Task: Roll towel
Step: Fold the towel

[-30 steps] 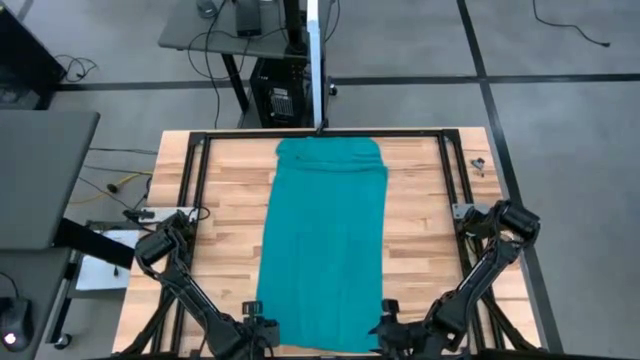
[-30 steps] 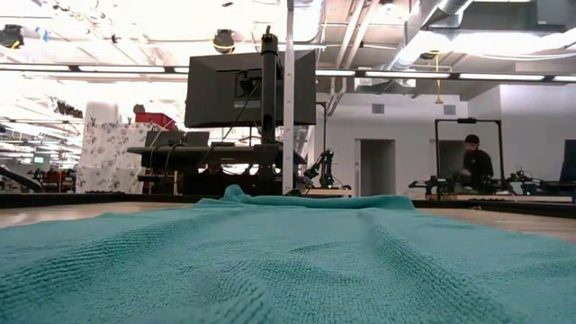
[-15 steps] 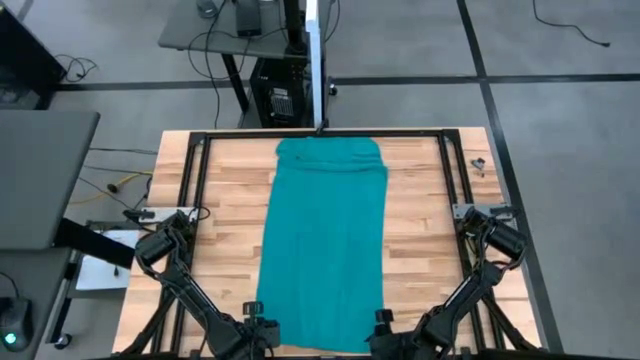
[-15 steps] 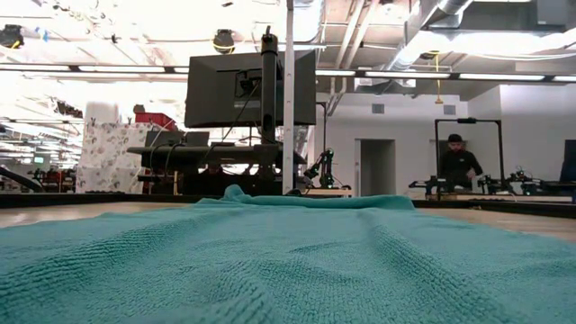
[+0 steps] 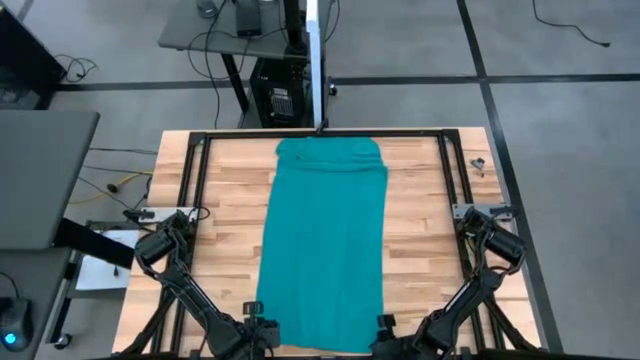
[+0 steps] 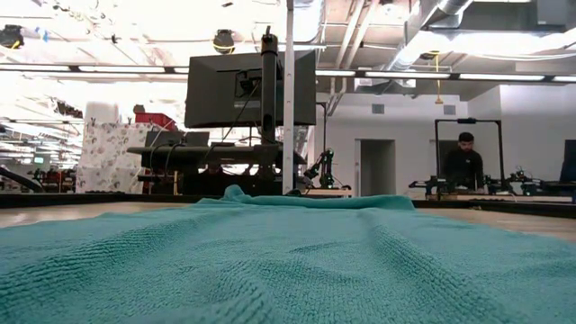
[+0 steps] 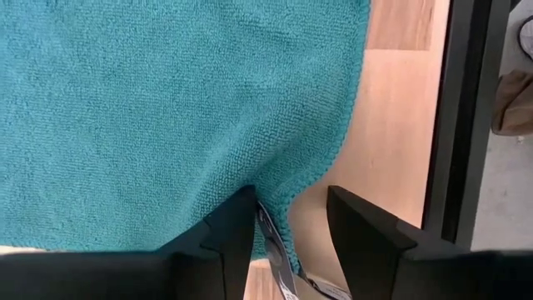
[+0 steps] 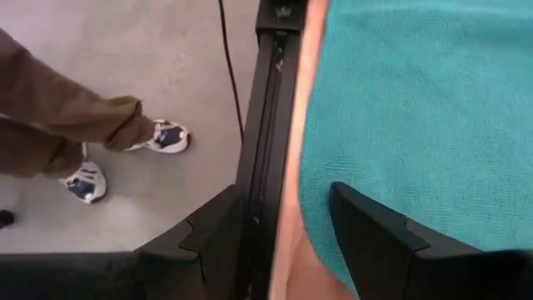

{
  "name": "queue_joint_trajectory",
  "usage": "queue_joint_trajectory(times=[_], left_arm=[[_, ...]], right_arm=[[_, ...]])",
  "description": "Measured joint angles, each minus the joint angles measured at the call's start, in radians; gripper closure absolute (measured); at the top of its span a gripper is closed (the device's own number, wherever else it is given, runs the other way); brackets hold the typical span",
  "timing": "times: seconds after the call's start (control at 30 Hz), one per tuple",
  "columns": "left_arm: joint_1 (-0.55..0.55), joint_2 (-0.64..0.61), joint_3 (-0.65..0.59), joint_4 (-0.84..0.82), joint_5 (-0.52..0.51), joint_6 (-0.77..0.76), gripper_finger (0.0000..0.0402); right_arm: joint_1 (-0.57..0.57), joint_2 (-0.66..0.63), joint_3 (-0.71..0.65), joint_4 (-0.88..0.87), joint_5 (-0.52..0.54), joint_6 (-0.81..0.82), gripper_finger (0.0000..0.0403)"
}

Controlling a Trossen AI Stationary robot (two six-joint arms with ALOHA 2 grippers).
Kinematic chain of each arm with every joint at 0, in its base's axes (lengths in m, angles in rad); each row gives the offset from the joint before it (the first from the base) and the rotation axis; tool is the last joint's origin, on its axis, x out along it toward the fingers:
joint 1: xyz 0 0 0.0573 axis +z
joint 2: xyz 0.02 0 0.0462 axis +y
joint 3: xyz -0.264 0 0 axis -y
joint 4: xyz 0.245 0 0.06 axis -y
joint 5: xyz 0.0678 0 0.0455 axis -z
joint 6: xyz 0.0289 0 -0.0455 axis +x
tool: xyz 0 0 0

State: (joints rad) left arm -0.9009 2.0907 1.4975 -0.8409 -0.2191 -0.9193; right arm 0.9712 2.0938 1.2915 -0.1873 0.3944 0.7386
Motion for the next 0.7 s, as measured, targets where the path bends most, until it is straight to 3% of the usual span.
queue_joint_trajectory(times=[0.4,0.7], left_arm=[[0.001,0.000,0.000,0.002,-0.005,0.010,0.0269],[0.000,0.000,0.000,0.002,-0.003,0.009,0.0269]], right_arm=[[-0.030,0.002,0.003,-0.053,0.002,0.026,0.0229],[-0.036,0.002,0.002,-0.069,-0.018,0.039,0.0279]])
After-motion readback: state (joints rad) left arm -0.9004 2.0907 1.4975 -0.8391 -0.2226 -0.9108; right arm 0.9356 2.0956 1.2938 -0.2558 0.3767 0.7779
